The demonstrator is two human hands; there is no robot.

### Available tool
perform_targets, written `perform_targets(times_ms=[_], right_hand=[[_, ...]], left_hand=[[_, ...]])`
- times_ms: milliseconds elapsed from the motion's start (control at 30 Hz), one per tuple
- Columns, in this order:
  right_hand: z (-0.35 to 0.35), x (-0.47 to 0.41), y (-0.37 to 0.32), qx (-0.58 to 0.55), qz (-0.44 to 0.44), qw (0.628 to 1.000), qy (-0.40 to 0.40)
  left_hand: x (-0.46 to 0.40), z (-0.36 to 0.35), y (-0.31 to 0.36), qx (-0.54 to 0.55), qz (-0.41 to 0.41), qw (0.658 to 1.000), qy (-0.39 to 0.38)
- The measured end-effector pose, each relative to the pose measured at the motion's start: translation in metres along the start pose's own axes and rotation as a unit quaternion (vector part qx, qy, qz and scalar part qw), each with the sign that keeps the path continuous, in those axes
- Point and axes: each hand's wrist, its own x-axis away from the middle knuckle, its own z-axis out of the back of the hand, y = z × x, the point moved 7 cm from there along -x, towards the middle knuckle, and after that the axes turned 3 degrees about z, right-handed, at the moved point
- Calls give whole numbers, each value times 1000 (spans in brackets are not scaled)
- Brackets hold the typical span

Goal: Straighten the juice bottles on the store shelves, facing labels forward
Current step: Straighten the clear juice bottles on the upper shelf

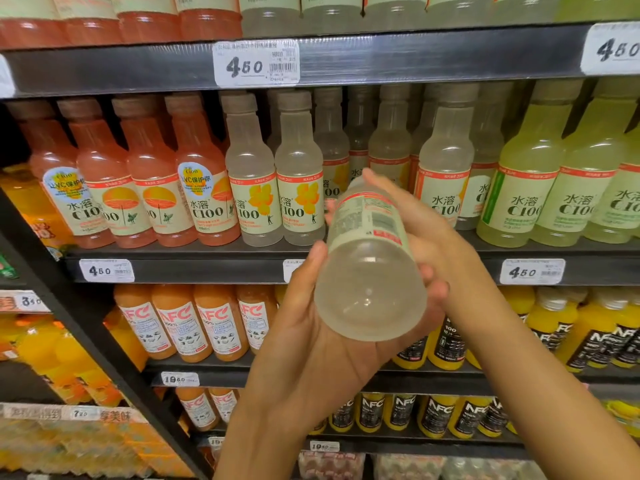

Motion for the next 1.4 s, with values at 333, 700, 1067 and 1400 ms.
perform_targets(times_ms=[333, 700, 1067, 1400], right_hand=[[-20, 25, -56, 142, 297, 943, -45], [-48, 69, -34, 290, 388, 849, -211], [-43, 66, -37, 303, 326, 847, -292], [-16, 37, -44, 207, 296, 932, -1]], left_hand=[[17, 22, -5, -445, -61, 887, 107], [14, 43, 11, -545, -296, 754, 218], [6, 40, 12, -572, -228, 778, 126], [11, 23, 3, -538, -245, 779, 209]])
